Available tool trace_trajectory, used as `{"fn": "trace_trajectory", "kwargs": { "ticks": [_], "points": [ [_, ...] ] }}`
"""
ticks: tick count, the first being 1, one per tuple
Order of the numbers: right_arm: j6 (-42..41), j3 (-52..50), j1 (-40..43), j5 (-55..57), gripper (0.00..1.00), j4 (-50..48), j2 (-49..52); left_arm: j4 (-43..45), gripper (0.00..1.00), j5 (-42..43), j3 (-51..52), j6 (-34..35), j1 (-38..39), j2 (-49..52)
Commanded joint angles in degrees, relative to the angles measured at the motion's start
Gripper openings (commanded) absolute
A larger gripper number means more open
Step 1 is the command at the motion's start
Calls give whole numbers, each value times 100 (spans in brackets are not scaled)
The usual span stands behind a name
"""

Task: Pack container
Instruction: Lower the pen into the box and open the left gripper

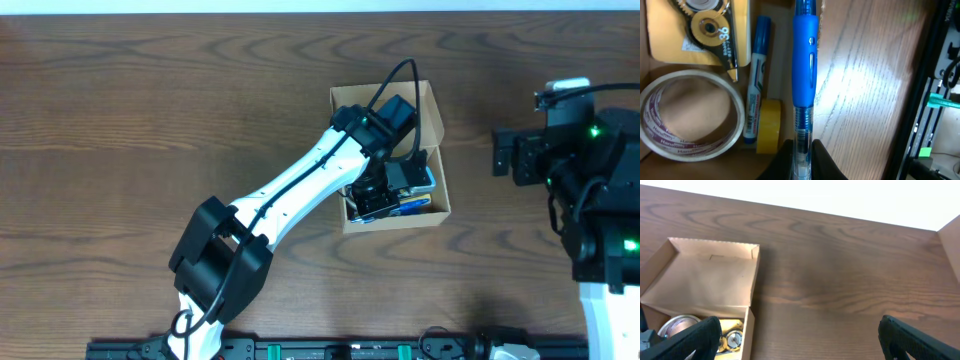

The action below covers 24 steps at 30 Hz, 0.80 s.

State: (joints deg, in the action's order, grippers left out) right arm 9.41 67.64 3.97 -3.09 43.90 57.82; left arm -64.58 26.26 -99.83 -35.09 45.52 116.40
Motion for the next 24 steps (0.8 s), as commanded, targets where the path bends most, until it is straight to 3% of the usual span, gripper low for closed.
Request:
{"fn": "trace_trajectory", "kwargs": {
  "ticks": [1, 11, 24],
  "points": [
    [-81, -9, 46, -61, 99, 2, -118, -59, 12, 146, -72, -223, 44, 232],
    [-83, -9, 44, -63, 99, 2, -199, 37, 9, -122, -170, 155, 74, 385],
    [-81, -9, 44, -105, 99, 4, -199, -146, 14, -184, -876, 337, 74, 385]
  ]
}}
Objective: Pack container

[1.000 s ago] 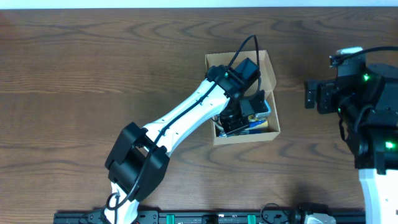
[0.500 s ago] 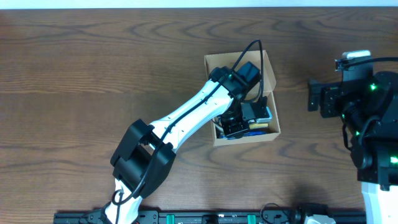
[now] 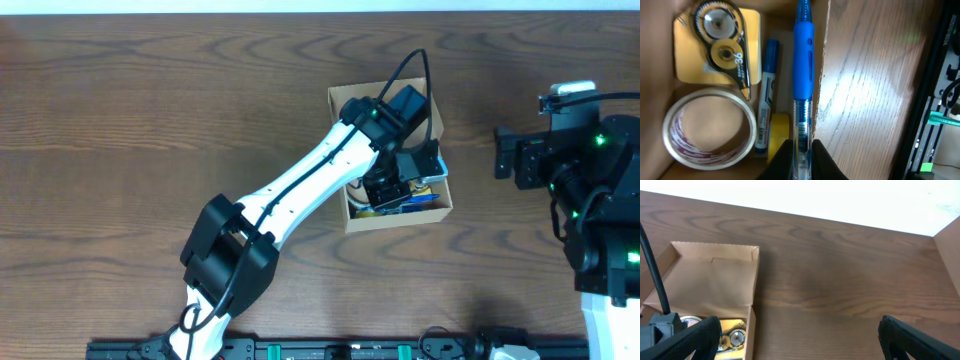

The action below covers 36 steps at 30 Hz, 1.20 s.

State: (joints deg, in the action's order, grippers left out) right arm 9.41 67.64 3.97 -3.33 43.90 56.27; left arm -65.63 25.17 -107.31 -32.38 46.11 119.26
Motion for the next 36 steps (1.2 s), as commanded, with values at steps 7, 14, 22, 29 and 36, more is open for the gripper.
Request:
{"fn": "trace_trajectory", "kwargs": {
  "ticks": [7, 14, 22, 29, 36],
  "points": [
    [-81, -9, 44, -166, 99, 4, -46, -39, 33, -136, -129, 68, 15, 101],
    [-81, -9, 46, 2, 99, 22, 7, 11, 32, -579, -201, 750, 7, 98],
    [-83, -9, 52, 240, 99, 352, 605, -42, 20, -1937, -612, 2452, -260, -197],
    [-164, -9, 52, 317, 99, 363, 1064, -614, 21, -2358, -610, 3307, -1438, -691],
    [164, -9, 52, 511, 99, 391, 1714, -892, 21, -2470, -479, 3477, -2074, -688]
  ]
}}
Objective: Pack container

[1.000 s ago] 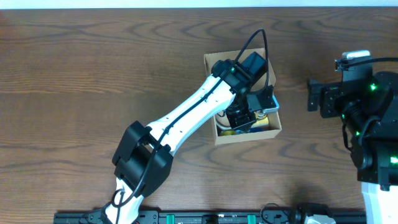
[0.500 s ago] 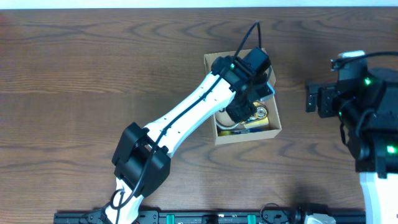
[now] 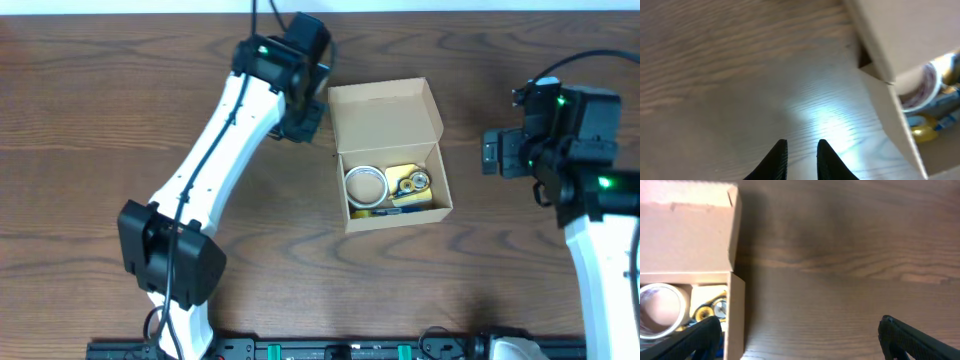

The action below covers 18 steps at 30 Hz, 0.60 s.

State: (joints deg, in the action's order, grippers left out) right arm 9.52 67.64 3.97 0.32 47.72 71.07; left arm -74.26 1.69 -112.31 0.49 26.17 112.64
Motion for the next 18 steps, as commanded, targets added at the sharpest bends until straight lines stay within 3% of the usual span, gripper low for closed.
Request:
{"fn": "trace_trajectory", "kwargs": {
  "ticks": [1, 7, 10, 12, 18],
  "points": [
    [197, -9, 57, 177, 98, 4, 356, -28, 21, -125, 48, 190, -120, -26],
    [256, -9, 258, 199, 83, -168, 1246, 87, 22, -212, 365, 195, -409, -26],
    [256, 9, 369, 28, 65, -343, 1635, 190, 23, -210, 664, 282, -597, -24],
    [254, 98, 389, -92, 41, -431, 1932, 345, 23, -188, 885, 339, -682, -24],
    [260, 595, 385, -426, 29, -308, 2667, 741, 23, -7, 1316, 448, -730, -24]
  ]
}}
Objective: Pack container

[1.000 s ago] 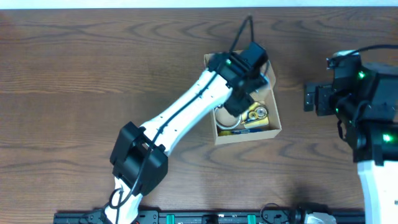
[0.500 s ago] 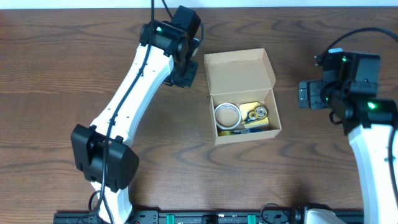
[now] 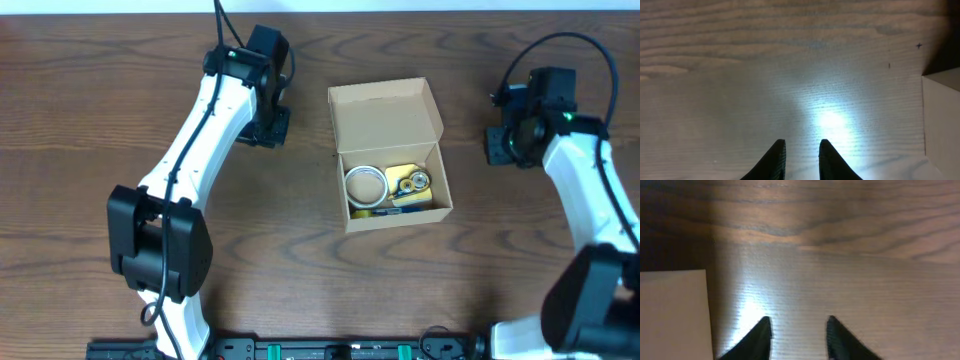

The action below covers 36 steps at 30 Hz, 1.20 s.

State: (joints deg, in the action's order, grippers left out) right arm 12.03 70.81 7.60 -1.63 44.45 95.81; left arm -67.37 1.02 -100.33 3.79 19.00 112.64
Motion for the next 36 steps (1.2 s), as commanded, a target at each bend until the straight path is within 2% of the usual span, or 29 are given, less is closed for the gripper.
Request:
{"fn": "trace_trajectory", "kwargs": {
  "ticks": [1, 6, 11, 18, 21, 26, 33, 36],
  "points": [
    [61, 341, 24, -321, 25, 39, 286, 114, 23, 142, 162, 127, -13, -22],
    [299, 422, 2, -1086, 21, 39, 595, 492, 24, 662, 404, 420, -13, -22],
    [656, 422, -170, -1257, 9, 129, 612, 761, 23, 994, 848, 588, -11, -22],
    [734, 420, -396, -1189, 2, 1049, 619, 774, 23, 1410, 1143, 704, 103, -22],
    [664, 420, -448, -1193, 1, 1635, 619, 772, 23, 1390, 1143, 697, 199, -22],
    [490, 420, -623, -1486, 1, 2035, 619, 787, 23, 1386, 1143, 695, 216, -22],
    [319, 420, -1561, -1471, 1, 1768, 619, 772, 23, 1386, 1143, 688, 216, -22],
    [205, 420, -1735, -1071, 1, 1694, 619, 754, 23, 1386, 1143, 649, 216, -22]
  ]
}}
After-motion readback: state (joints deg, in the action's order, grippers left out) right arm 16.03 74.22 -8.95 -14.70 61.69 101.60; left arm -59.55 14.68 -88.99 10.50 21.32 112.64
